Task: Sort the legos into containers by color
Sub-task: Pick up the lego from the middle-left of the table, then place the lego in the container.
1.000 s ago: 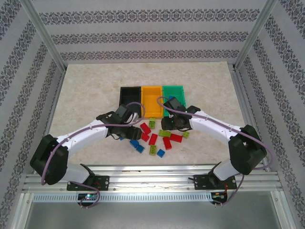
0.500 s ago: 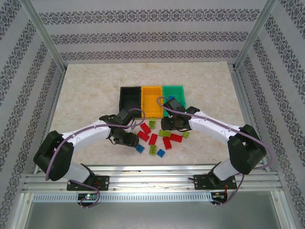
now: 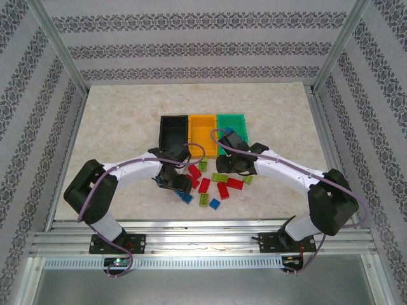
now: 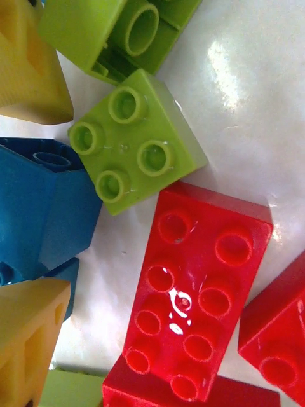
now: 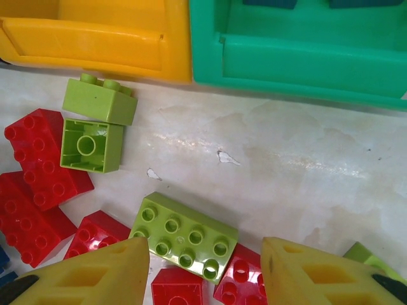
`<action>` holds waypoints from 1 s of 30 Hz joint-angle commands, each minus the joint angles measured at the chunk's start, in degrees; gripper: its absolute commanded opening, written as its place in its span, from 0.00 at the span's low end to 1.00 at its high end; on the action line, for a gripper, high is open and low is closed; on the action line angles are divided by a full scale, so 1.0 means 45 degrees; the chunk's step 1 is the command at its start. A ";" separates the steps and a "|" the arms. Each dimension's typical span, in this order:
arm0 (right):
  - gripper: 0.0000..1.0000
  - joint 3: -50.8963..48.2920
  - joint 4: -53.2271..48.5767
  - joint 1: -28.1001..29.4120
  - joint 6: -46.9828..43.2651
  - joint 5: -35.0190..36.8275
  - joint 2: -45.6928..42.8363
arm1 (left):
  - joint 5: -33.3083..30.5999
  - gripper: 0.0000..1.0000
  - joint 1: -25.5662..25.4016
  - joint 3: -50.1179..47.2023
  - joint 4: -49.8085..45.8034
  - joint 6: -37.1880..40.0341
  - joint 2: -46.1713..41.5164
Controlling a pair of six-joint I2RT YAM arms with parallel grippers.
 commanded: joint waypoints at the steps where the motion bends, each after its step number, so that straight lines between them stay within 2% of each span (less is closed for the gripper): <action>1: 0.50 -0.0225 -0.0049 0.0036 0.0124 0.0423 -0.0264 | -0.0478 0.64 -0.0310 0.0271 -0.0711 0.0015 0.0259; 7: 0.50 -0.0264 0.0058 0.0018 0.0114 0.0423 -0.0267 | -0.0619 0.47 -0.0403 0.0338 -0.0876 -0.0060 0.0041; 14: 0.50 -0.0395 0.0079 -0.0059 0.0105 0.0471 -0.0369 | -0.0505 0.45 -0.0403 0.1036 -0.1080 -0.0254 -0.1226; 18: 0.50 -0.0696 0.0035 -0.0238 0.0113 0.0555 -0.0746 | -0.0318 0.45 -0.0394 0.2165 -0.1183 -0.0116 -0.1216; 23: 0.51 -0.1701 -0.0123 -0.1202 0.0758 0.0606 -0.1868 | -0.0289 0.46 -0.0325 0.4704 -0.1029 0.0487 0.0236; 27: 0.51 -0.3069 0.0093 -0.2591 0.1070 -0.0472 -0.3295 | -0.0162 0.46 -0.0271 0.7782 -0.1584 0.1192 0.2257; 30: 0.50 -0.3747 0.0007 -0.3059 0.1090 -0.0598 -0.4450 | 0.0048 0.46 -0.0174 1.0131 -0.1861 0.1517 0.3884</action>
